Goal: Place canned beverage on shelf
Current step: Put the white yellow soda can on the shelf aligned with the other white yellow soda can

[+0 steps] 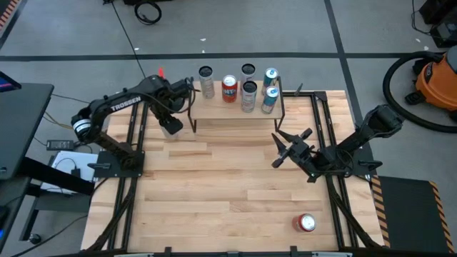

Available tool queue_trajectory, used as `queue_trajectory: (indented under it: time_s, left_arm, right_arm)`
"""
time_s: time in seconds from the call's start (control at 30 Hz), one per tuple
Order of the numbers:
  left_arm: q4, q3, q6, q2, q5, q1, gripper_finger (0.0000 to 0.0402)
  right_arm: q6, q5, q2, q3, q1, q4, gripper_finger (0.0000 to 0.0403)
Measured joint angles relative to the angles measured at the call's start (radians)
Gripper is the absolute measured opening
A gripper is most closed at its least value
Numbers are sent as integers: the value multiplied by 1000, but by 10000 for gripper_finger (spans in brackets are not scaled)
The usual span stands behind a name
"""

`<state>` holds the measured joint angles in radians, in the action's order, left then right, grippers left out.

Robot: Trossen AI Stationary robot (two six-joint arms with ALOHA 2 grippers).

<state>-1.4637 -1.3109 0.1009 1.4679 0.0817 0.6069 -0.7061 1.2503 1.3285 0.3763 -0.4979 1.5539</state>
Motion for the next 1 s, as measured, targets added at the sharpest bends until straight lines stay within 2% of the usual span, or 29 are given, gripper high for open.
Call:
queue_trajectory:
  time_s: [0.27,0.63,1.0]
  left_arm:
    - [-71,-65,30,-5,3,-57,260]
    - [-112,-231,82,-5,-1,-174,259]
    - [-107,-421,116,-1,-17,-243,258]
  right_arm:
    - [2,-14,0,0,5,0,106]
    - [0,-14,0,0,5,0,106]
    - [0,-14,0,0,5,0,106]
